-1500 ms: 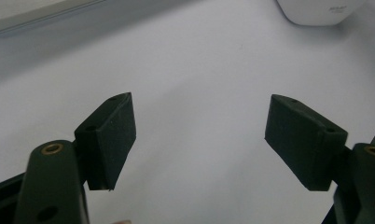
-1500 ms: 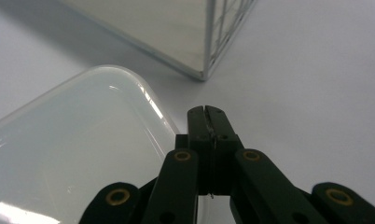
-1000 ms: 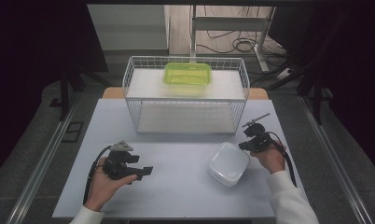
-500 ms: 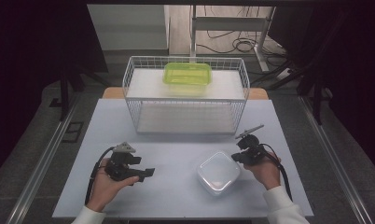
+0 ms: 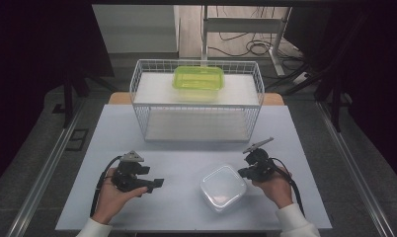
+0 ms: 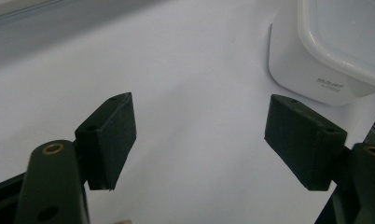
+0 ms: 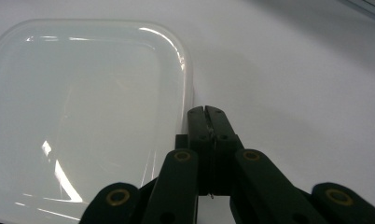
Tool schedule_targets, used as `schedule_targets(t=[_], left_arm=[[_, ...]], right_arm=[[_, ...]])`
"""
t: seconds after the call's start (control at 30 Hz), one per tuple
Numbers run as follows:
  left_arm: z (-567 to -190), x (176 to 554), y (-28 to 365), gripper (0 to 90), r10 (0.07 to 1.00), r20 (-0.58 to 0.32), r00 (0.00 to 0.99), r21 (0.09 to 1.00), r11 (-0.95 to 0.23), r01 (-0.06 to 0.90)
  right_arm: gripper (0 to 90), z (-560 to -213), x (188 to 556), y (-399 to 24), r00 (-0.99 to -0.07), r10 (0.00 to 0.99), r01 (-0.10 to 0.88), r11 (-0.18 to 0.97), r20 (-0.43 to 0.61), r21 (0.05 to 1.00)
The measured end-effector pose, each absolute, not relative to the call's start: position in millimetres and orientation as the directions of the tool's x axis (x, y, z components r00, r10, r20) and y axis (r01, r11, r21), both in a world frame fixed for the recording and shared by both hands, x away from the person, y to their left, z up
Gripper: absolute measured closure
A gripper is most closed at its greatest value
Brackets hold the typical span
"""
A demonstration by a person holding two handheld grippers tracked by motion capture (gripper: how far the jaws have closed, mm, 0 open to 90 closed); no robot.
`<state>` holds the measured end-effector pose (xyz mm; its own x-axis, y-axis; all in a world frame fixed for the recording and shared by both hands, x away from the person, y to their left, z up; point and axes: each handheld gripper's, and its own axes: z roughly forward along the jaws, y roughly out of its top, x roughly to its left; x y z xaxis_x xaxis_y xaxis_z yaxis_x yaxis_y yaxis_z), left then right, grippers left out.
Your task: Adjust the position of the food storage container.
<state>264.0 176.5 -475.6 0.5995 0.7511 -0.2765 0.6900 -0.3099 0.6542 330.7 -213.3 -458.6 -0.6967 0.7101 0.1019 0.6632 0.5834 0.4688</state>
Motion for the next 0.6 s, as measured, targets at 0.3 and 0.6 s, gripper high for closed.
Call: schedule_targets(t=[0.3,0.6], left_arm=[[-476.2,264.1,178.8,24.3,0.752,-0.286,0.593,0.655,-0.298,0.694],[-476.1,264.9,180.0,24.3,0.751,-0.297,0.59,0.657,-0.288,0.697]], right_arm=[[89.3,-439.6,316.5,-221.4,-0.707,0.703,0.632,0.578,0.078,0.516],[89.2,-434.6,255.3,-237.7,-0.785,0.613,0.569,0.654,0.092,0.499]])
